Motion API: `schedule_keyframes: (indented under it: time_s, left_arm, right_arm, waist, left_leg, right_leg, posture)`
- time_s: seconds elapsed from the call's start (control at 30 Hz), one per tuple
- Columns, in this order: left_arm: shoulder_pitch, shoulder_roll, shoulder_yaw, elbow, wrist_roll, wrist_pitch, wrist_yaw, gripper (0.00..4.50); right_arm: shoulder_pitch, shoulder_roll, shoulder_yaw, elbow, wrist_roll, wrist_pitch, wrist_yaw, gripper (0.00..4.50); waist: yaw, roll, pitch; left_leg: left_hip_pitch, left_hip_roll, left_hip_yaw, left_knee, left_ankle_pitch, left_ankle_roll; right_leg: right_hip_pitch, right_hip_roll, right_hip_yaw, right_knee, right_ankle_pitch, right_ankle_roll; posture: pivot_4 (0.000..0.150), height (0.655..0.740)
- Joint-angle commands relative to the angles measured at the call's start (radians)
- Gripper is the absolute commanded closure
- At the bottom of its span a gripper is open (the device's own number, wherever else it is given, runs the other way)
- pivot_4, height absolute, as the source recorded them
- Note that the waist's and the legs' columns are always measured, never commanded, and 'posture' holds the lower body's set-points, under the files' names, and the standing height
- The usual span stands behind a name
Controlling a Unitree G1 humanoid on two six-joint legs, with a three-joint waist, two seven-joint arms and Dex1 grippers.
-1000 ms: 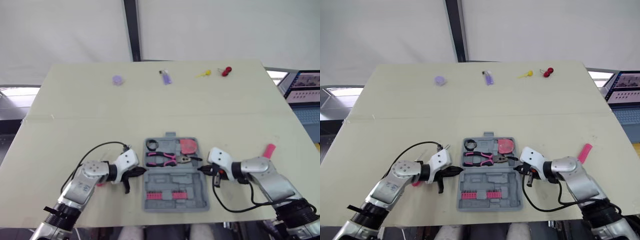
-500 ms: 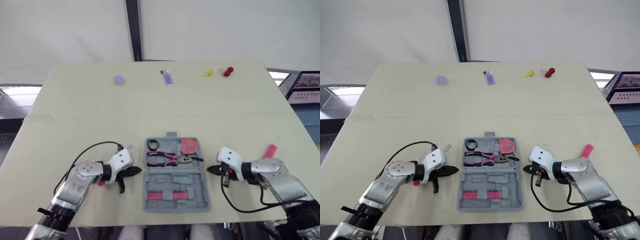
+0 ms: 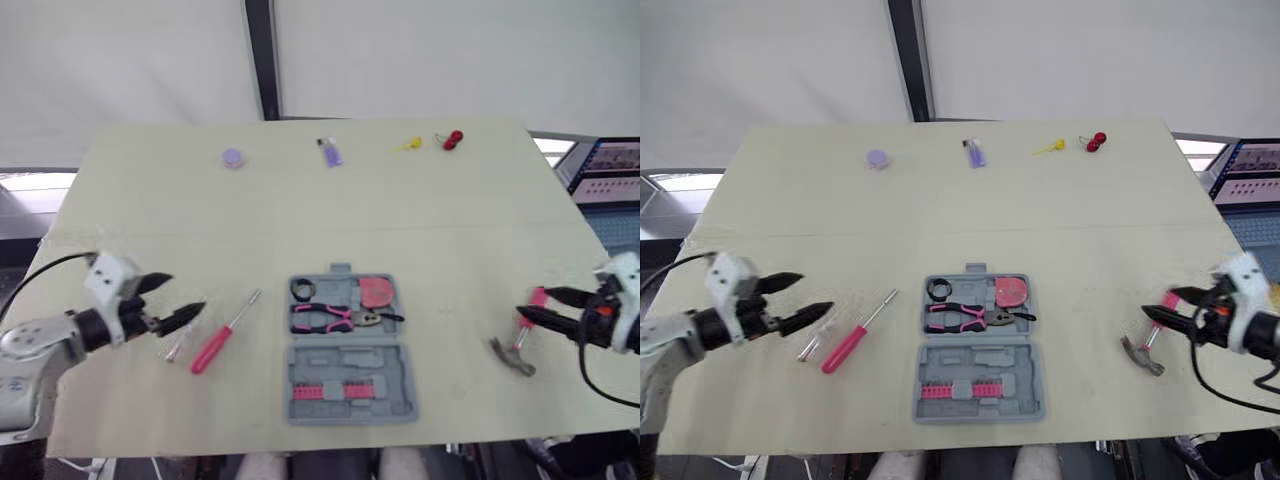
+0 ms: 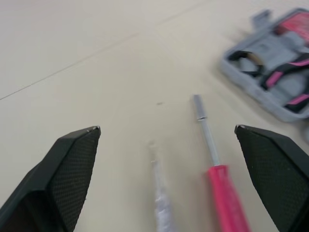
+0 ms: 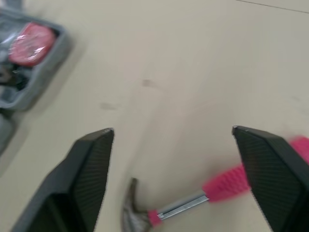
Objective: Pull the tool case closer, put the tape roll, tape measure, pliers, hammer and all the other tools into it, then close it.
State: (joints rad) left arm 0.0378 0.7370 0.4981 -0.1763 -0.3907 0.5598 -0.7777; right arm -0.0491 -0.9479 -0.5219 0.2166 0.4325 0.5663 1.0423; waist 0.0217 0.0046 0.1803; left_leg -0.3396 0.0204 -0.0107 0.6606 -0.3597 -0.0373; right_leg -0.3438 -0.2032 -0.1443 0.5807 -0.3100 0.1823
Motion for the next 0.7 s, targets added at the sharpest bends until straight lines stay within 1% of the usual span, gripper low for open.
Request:
schedule_keyframes:
  time_s: [0.03, 0.1, 0.17, 0.3, 0.4, 0.57, 0.7]
  left_arm:
    - [0.027, -0.043, 0.15, 0.049, 0.01, -0.05, 0.129, 0.0]
    - [0.051, -0.073, 0.187, 0.076, 0.031, -0.09, 0.185, 0.0]
    - [0.046, -0.108, 0.23, 0.146, 0.057, -0.128, 0.286, 0.0]
    - [0.035, -0.144, 0.284, 0.235, 0.074, -0.165, 0.415, 0.0]
    - [0.037, -0.153, 0.299, 0.262, 0.087, -0.19, 0.476, 0.0]
    - [0.042, -0.142, 0.282, 0.274, 0.081, -0.211, 0.486, 0.0]
    - [0.032, -0.134, 0.247, 0.273, 0.051, -0.22, 0.418, 0.0]
  right_arm:
    - [0.012, 0.02, -0.115, 0.101, 0.005, -0.093, -0.071, 0.04]
    - [0.028, 0.048, -0.147, 0.161, -0.01, -0.152, -0.118, 0.04]
    - [0.03, 0.083, -0.182, 0.222, -0.019, -0.225, -0.185, 0.04]
    - [0.031, 0.12, -0.203, 0.317, -0.053, -0.374, -0.281, 0.04]
    - [0.021, 0.122, -0.21, 0.384, -0.052, -0.44, -0.318, 0.04]
    - [0.01, 0.108, -0.194, 0.434, -0.046, -0.489, -0.321, 0.04]
    - [-0.009, 0.094, -0.168, 0.435, -0.046, -0.503, -0.293, 0.04]
  waist:
    - [0.0, 0.0, 0.0]
    - [0.0, 0.0, 0.0]
    - [0.001, -0.001, 0.0]
    - [-0.001, -0.001, 0.0]
    - [-0.004, -0.001, 0.0]
    - [-0.005, -0.001, 0.0]
    - [-0.008, 0.0, 0.0]
  left_leg:
    - [0.0, 0.0, 0.0, 0.0, 0.0, 0.0]
    - [0.001, 0.0, 0.0, 0.0, 0.0, 0.0]
    - [0.001, 0.0, 0.0, 0.0, 0.0, 0.0]
    - [0.001, 0.0, 0.0, -0.001, 0.0, -0.001]
    - [0.001, 0.0, 0.001, -0.001, 0.0, -0.001]
    - [0.002, 0.0, 0.001, -0.001, 0.0, -0.001]
    - [0.002, 0.0, 0.001, -0.001, 0.0, -0.001]
  right_leg:
    - [0.0, 0.0, 0.0, 0.0, 0.0, 0.0]
    - [0.0, 0.0, 0.0, 0.0, 0.0, 0.0]
    - [0.001, 0.0, 0.0, -0.001, 0.0, 0.0]
    - [0.001, 0.0, 0.0, 0.0, 0.0, 0.0]
    - [0.001, 0.0, 0.001, 0.0, 0.0, 0.0]
    - [0.001, 0.0, 0.001, 0.0, 0.0, 0.0]
    - [0.001, 0.0, 0.001, 0.0, 0.0, 0.0]
  posture:
    - [0.15, 0.74]
    - [0.15, 0.74]
    - [0.15, 0.74]
    - [0.15, 0.74]
    - [0.15, 0.74]
    - [0.15, 0.74]
    - [0.15, 0.74]
